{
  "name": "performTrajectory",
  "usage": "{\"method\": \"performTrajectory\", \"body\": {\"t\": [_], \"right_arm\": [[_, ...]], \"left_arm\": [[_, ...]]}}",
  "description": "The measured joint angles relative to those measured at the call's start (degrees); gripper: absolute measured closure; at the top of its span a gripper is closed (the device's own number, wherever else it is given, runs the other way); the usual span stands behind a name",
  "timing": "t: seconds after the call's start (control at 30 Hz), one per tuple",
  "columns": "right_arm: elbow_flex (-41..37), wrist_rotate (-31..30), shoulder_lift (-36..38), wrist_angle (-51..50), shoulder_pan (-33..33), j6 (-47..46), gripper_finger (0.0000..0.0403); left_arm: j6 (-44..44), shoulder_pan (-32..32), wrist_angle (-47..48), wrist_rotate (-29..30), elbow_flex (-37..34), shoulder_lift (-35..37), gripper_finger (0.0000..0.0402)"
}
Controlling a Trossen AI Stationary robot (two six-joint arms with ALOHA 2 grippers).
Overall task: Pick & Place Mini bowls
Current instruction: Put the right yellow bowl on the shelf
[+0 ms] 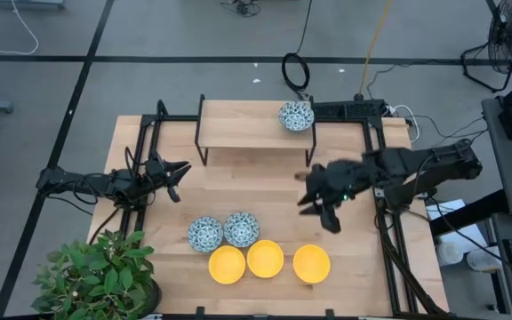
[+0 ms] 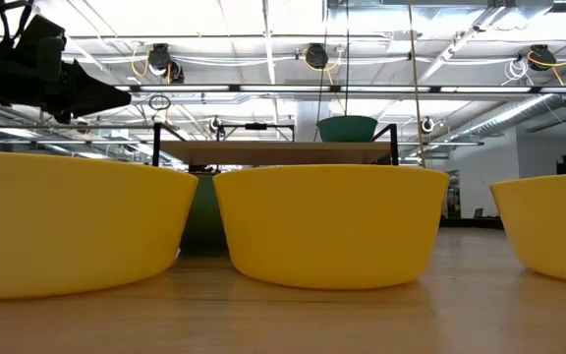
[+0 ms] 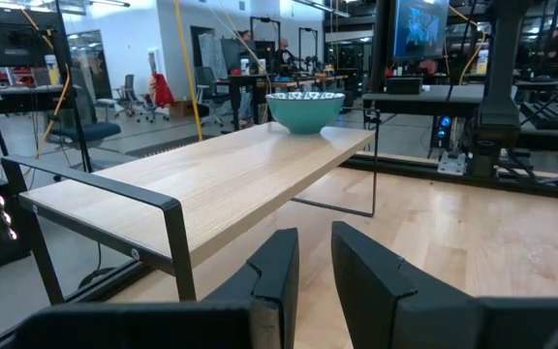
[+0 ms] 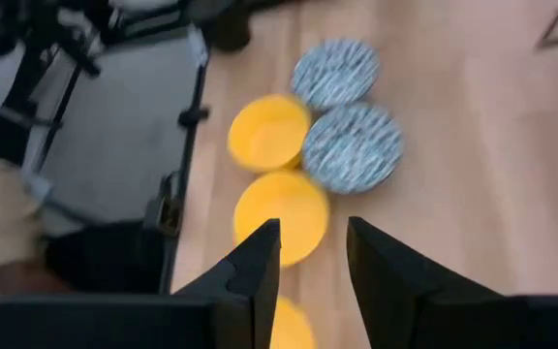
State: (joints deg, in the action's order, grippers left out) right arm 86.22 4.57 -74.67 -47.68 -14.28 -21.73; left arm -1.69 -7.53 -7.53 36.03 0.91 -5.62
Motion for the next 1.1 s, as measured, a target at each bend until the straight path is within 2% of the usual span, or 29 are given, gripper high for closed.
{"method": "performTrajectory", "body": {"t": [0.17,0.3,0.57,0.67,0.8,0.97,1.1], "right_arm": [[-7.0,-0.1,0.0,2.9,-4.7,-2.3,0.0287],[-14.2,-0.1,0.0,3.7,-8.3,-4.5,0.0265],[-32.2,0.4,0.0,12.5,-11.5,-26.9,0.0194],[-37.0,3.5,0.0,12.5,-11.3,-34.7,0.0182],[-41.4,7.9,0.0,14.6,-12.0,-40.4,0.0179],[-43.4,7.7,0.0,21.5,-13.1,-43.8,0.0179],[-43.4,6.2,0.0,23.3,-14.0,-43.7,0.0179]], "left_arm": [[0.0,0.0,0.0,0.0,0.0,0.0,0.0330],[0.0,0.0,0.0,0.0,0.0,0.0,0.0330],[0.0,0.0,0.0,0.0,0.0,0.0,0.0330],[0.0,0.0,0.0,0.0,0.0,0.0,0.0330],[0.0,0.0,0.0,0.0,0.0,0.0,0.0330],[0.0,0.0,0.0,0.0,0.0,0.0,0.0330],[0.0,0.0,0.0,0.0,0.0,0.0,0.0330]]}}
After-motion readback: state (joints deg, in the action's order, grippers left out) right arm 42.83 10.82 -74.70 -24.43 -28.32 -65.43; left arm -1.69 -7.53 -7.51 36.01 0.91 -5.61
